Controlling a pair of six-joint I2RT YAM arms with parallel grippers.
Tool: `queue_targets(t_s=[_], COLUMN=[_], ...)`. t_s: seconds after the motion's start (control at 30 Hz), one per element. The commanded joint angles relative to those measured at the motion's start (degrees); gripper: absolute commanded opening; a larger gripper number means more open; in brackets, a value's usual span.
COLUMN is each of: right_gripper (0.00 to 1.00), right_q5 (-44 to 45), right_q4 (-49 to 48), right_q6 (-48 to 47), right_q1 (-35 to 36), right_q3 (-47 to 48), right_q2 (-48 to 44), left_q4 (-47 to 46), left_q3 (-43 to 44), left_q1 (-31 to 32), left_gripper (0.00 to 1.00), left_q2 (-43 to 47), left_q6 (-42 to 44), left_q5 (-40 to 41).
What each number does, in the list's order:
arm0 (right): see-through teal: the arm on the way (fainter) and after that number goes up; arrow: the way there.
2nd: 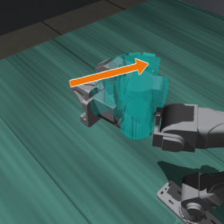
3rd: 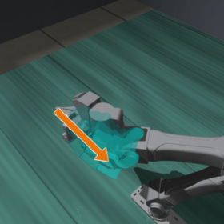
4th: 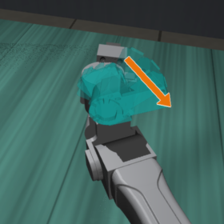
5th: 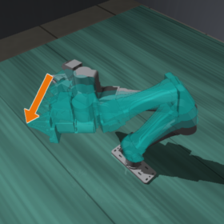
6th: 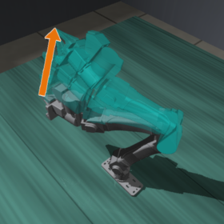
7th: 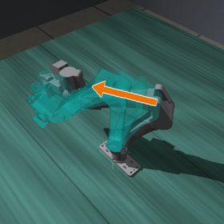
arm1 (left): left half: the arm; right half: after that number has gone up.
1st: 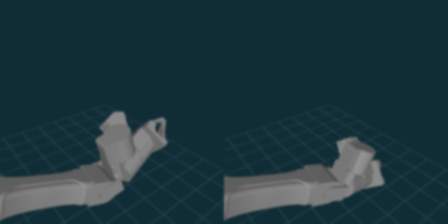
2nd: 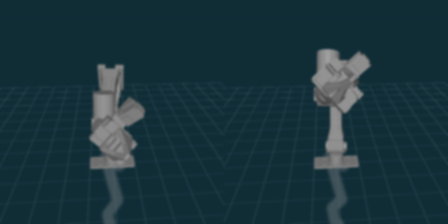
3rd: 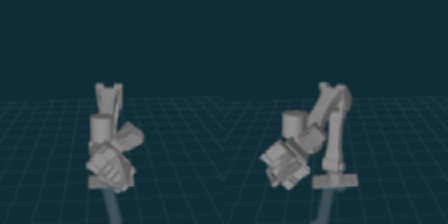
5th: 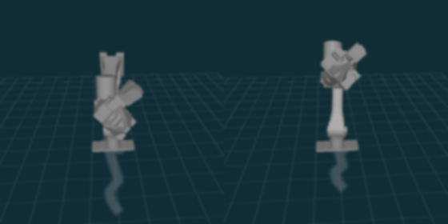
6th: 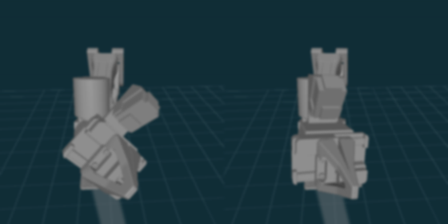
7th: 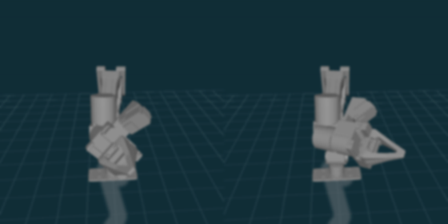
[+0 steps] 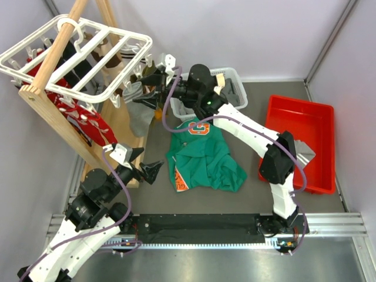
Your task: Remove the socks clipped to the hanger
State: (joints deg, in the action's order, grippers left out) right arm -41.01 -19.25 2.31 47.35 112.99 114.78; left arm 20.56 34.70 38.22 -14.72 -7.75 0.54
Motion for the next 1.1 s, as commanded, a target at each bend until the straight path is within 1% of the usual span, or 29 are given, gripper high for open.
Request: queue_targets(t_s=[0.0,0.03,0.07,0.13,0.17,0.2,0.33,0.4,0.5,0.6,0.67,0.8,0.83,0.9,0.97,1.07], right_gripper=[0.55,0.48,0.34,0.23,0.14,0.11,0.01,0.00,0.00,0.00,0.00,0.00,0.00,0.00,0.00,0.00], right_q5=[0.84,1.54,3.38,4.45,4.89,4.98,6.29,7.96,9.02,10.51,11.92,14.29,14.64,14.30,13.51,13.07], right_q4=[2.18,2.63,3.16,3.51,3.69,3.95,6.49,6.94,7.82,8.17,9.31,9.75,9.58,8.53,8.17,8.00], right_q6=[-4.41,-4.59,-4.50,-3.10,-2.66,0.65,4.37,6.82,10.94,14.73,16.06,21.68,22.47,24.58,25.55,26.17], right_q1=[2.30,2.39,2.74,3.09,3.27,3.36,4.85,5.64,6.52,7.05,7.40,7.58,7.58,7.58,7.67,7.75], right_q3=[3.82,4.17,4.86,5.48,6.18,6.63,7.42,7.33,7.77,8.04,8.39,8.48,8.48,8.39,8.30,8.39], right_q2=[-0.87,-1.05,-1.14,-1.66,-1.75,-2.02,-3.42,-4.30,-5.09,-5.53,-5.80,-6.59,-6.59,-6.41,-6.41,-6.59], left_q4=[-2.54,-2.45,-2.36,-2.36,-2.62,-2.54,-2.89,-3.07,-4.64,-6.22,-7.28,-8.77,-9.39,-10.36,-11.50,-12.99], left_q3=[-0.16,-0.16,-0.07,0.11,0.11,0.37,1.69,2.47,3.18,3.71,4.41,5.29,5.47,5.91,6.60,7.31], left_q1=[0.10,0.10,0.10,0.10,0.10,0.10,0.10,0.10,0.10,0.10,0.10,0.10,0.10,0.10,0.10,0.10], left_gripper=[0.99,0.99,0.99,0.99,0.98,0.98,0.98,0.98,0.98,0.98,0.98,0.98,0.98,0.98,0.98,0.97], left_q2=[0.92,0.83,0.75,0.75,0.75,0.66,0.22,-0.57,-1.45,-2.50,-3.73,-6.28,-7.24,-8.13,-9.79,-12.17], left_q6=[0.37,0.37,0.19,0.10,0.01,-0.07,-0.34,-0.86,-0.34,0.63,0.89,2.21,2.56,3.35,3.62,5.37], left_q5=[0.78,0.70,0.78,1.04,2.18,2.97,7.10,11.22,13.78,14.66,16.16,19.76,21.77,23.54,27.49,29.60])
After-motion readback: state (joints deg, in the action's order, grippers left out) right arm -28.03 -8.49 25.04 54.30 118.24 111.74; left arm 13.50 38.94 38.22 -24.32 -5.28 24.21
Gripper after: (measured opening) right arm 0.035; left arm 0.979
